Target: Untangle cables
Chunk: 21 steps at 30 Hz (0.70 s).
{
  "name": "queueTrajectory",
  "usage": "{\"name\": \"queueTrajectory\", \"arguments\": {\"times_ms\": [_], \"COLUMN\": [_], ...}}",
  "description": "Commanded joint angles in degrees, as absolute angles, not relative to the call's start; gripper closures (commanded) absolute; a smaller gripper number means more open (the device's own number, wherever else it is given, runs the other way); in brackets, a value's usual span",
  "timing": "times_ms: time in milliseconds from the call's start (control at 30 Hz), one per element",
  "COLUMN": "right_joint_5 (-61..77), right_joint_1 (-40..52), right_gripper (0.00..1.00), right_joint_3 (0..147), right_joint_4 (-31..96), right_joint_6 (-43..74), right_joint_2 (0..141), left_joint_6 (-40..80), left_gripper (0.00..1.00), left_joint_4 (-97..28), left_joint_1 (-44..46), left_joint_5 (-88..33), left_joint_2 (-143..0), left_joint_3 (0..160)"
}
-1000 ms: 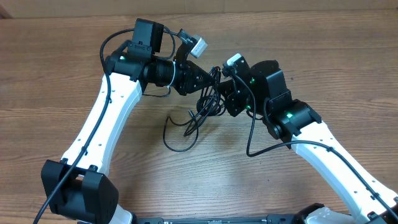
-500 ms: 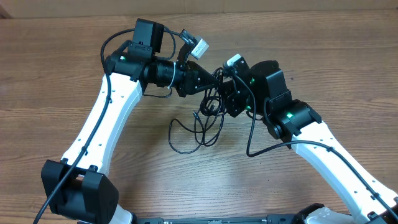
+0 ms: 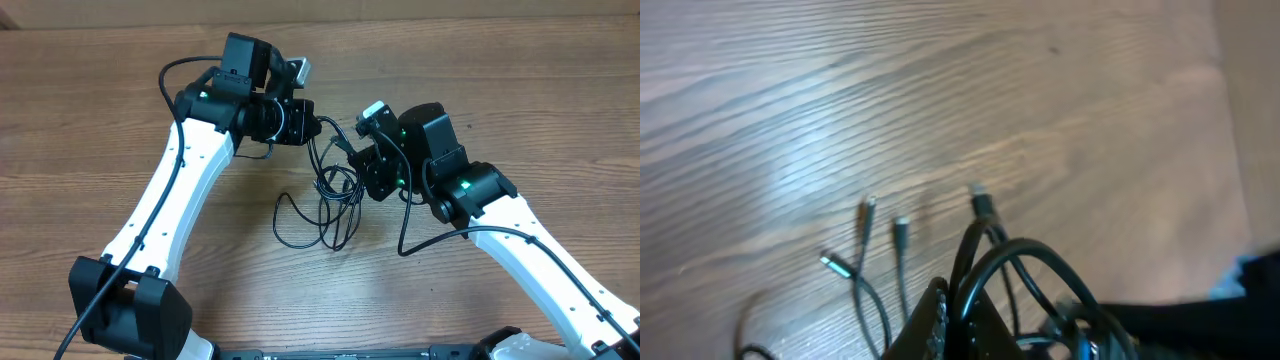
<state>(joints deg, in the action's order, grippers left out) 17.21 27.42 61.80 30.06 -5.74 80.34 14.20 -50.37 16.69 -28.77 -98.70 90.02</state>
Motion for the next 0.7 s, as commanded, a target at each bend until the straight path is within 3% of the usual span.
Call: {"name": "queueTrajectory", "arguments": {"times_ms": [0, 400, 433, 467, 533, 667], "right_joint_5": [18.15, 18.11, 18.11, 18.09, 18.09, 18.09], "right_joint_1": [27.64, 27.64, 27.64, 27.64, 27.64, 27.64], "right_gripper": [0.96, 0.96, 0.89, 0.64, 0.49, 0.38], "right_joint_3": [62.65, 62.65, 62.65, 62.65, 62.65, 62.65], "right_joint_4": [31.42, 31.4, 31.4, 31.38, 31.29, 31.16], "right_joint_6": [-6.04, -6.04, -6.04, -6.04, -6.04, -6.02], "right_joint_2": [80.51, 80.51, 80.51, 80.51, 80.51, 80.51], "left_joint_6": [20.36, 19.7, 19.11, 17.47, 15.62, 14.33], "left_gripper": [0.96, 0.96, 0.96, 0.96, 0.96, 0.96], "left_joint_4": [-49.52, -50.15, -50.11, -50.02, -49.91, -49.91], "left_joint_1": [15.35, 15.38, 15.42, 15.42, 15.42, 15.42], "left_joint_5": [-19.03, -19.22, -20.21, -22.65, -24.36, -25.58], "left_joint_2": [-99.11, -99.11, -99.11, -99.11, -99.11, -99.11], "left_joint_3": [90.48, 90.48, 90.48, 90.48, 90.48, 90.48]}}
